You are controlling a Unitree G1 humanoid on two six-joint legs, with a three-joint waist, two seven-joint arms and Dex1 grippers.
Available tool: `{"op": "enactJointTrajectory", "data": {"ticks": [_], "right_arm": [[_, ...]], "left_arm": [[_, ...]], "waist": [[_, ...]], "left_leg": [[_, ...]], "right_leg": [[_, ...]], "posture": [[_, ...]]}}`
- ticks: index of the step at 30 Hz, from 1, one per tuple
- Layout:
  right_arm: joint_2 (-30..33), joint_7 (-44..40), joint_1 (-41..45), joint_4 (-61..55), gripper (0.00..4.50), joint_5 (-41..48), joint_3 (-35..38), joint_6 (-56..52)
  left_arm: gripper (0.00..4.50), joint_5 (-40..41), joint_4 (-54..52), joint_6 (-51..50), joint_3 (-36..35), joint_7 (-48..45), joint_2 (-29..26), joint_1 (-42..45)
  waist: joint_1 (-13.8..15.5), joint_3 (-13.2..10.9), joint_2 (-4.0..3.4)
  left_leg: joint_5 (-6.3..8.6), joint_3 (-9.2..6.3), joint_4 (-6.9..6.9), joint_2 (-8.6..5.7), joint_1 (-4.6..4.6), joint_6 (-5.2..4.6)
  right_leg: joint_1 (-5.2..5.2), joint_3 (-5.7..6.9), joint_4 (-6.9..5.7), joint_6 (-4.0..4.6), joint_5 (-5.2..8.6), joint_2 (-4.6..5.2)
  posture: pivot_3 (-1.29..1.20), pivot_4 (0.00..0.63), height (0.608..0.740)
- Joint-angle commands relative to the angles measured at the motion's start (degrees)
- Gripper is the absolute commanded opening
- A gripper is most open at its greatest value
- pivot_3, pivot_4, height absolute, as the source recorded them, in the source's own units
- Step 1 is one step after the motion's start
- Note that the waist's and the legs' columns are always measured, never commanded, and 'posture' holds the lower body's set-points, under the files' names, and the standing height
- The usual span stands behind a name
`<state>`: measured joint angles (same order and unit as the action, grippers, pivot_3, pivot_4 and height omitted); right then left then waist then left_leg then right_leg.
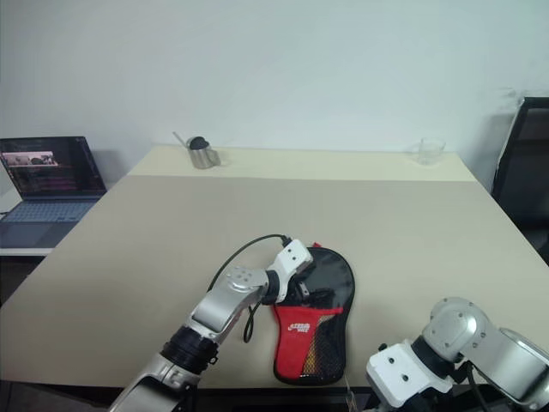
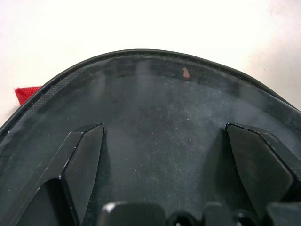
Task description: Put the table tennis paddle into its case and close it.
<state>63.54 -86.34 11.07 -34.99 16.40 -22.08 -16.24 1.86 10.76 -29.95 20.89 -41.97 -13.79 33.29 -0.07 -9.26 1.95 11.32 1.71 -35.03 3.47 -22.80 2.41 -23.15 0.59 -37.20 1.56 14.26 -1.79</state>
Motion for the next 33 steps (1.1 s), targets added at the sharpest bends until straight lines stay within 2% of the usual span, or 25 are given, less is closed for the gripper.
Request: {"op": "enactJointTrajectory", "data": {"ticks": [1, 10, 16, 20, 26, 33], "right_arm": [[0.03, -0.51, -0.94, -1.48, 1.36, -0.31, -1.15, -1.11], [0.02, 0.29, -0.75, -0.48, 4.46, -2.59, -1.44, -0.96], [-1.32, 3.57, 0.29, 3.09, 4.46, -5.74, 0.36, 1.65], [-4.43, 6.25, 4.29, 5.49, 4.46, -1.79, 4.17, -3.39], [-12.82, 8.18, 17.19, 19.44, 4.46, -0.54, 5.3, -7.26], [-16.43, 10.03, 19.32, 29.75, 4.46, -0.18, 9.58, -4.24]], "left_arm": [[4.5, -2.91, 3.63, -3.55, 3.8, -0.64, -1.53, -2.69], [4.5, -3.12, 3.99, -3.16, 3.81, -0.53, -1.61, -2.89], [4.5, -3.01, 4.48, -2.89, 3.37, -0.27, -1.26, -2.55], [4.5, -2.87, 4.52, -2.75, 2.99, 0.09, -1.22, -2.59], [4.5, -0.46, 1.51, -4.31, -0.36, 0.76, -1.36, -3.14], [4.5, 4.45, -7.4, -9.08, -6.24, -2.11, -5.96, -2.24]], "waist": [[-0.01, 0.05, 0.0], [-0.02, 0.3, 0.11], [-0.05, 0.55, 0.17], [-0.1, 0.57, 0.17], [-0.19, 0.62, 0.27], [-0.29, 0.55, 0.21]], "left_leg": [[0.0, 0.0, 0.0, 0.0, 0.0, 0.0], [0.0, 0.0, -0.02, 0.01, 0.07, 0.0], [0.0, 0.01, -0.02, 0.02, 0.08, 0.0], [0.0, 0.03, -0.03, 0.03, 0.13, 0.0], [-0.01, 0.05, -0.11, 0.02, 0.31, 0.0], [-0.01, 0.0, -0.03, 0.1, 0.29, 0.0]], "right_leg": [[0.0, -0.01, 0.0, 0.0, 0.0, 0.0], [0.0, -0.01, -0.09, 0.01, 0.0, 0.0], [0.0, -0.02, -0.1, 0.02, 0.01, 0.0], [0.0, -0.06, -0.18, 0.02, 0.01, 0.0], [0.03, -0.11, -0.53, 0.14, 0.08, 0.0], [-0.07, -0.05, -0.78, 0.42, 0.25, -0.03]], "posture": [[0.0, 0.15, 0.74], [0.0, 0.15, 0.74], [0.0, 0.15, 0.74], [0.0, 0.15, 0.74], [0.0, 0.15, 0.74], [0.0, 0.15, 0.74]]}}
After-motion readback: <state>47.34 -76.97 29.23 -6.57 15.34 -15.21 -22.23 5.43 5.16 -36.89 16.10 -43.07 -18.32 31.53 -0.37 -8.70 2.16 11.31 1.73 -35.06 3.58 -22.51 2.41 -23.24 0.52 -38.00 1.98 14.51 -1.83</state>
